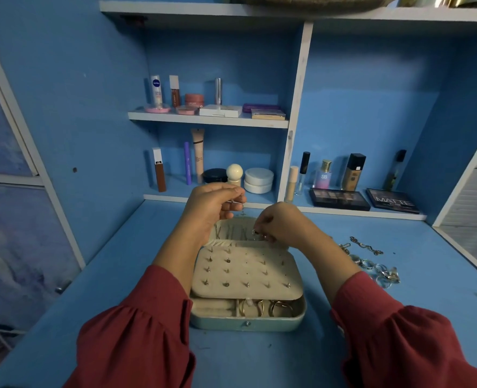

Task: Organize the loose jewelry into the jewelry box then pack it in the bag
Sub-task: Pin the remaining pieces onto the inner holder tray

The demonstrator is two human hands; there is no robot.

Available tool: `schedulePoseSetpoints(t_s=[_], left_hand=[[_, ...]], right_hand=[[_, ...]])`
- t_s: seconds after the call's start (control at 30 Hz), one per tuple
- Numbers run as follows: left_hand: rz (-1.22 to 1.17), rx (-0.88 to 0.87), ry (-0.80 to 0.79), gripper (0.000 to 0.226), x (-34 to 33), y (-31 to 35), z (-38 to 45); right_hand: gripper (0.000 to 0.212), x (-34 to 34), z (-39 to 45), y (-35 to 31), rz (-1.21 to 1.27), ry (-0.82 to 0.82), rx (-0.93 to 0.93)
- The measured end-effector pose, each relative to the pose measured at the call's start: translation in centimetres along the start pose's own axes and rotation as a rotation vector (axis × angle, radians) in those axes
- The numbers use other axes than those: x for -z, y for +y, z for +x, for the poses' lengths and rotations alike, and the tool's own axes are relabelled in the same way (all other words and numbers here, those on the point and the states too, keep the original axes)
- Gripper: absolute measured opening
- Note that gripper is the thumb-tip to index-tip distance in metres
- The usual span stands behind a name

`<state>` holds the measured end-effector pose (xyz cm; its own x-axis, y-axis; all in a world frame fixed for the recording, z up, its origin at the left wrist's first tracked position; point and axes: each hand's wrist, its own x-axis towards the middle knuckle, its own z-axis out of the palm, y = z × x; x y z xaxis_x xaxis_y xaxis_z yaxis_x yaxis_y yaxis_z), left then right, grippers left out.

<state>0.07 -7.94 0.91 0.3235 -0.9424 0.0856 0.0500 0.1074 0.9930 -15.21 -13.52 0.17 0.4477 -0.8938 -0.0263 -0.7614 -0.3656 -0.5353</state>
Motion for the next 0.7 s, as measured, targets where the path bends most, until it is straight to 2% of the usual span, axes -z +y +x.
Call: schedulePoseSetpoints(t_s=[0.13,0.2,0.3,0.43,0.6,0.7], left_hand=[[0.003,0.005,0.006,0.009,0.0,-0.1,0.1],[0.005,0.003,0.002,0.009,-0.1,-0.1,0.0],[0.009,-0.002,-0.003,0.012,-0.2,-0.1,0.0],[0.024,0.001,-0.004,0.012,-0.2,-0.2,-0.1],[0.050,0.013,-0.014,0.010,-0.3,-0.1,-0.2],[0.063,0.027,-0.029,0.009,-0.5,-0.2,-0.2]], right_hand=[[0.014,-0.6,0.3,0.2,-0.124,0.093,0.037],[0.011,-0.6,0.3,0.2,-0.163,0.086,0.050],[0.006,-0.3,0.1,0.1,-0.191,0.002,0.055],[0.017,0.5,-0.4,0.0,-0.179,-0.107,0.124],[0.038,0.9,-1.1,-0.6,-0.229,-0.252,0.111],[0.039,0.7,-1.5,-1.0,-0.211,-0.304,0.076]])
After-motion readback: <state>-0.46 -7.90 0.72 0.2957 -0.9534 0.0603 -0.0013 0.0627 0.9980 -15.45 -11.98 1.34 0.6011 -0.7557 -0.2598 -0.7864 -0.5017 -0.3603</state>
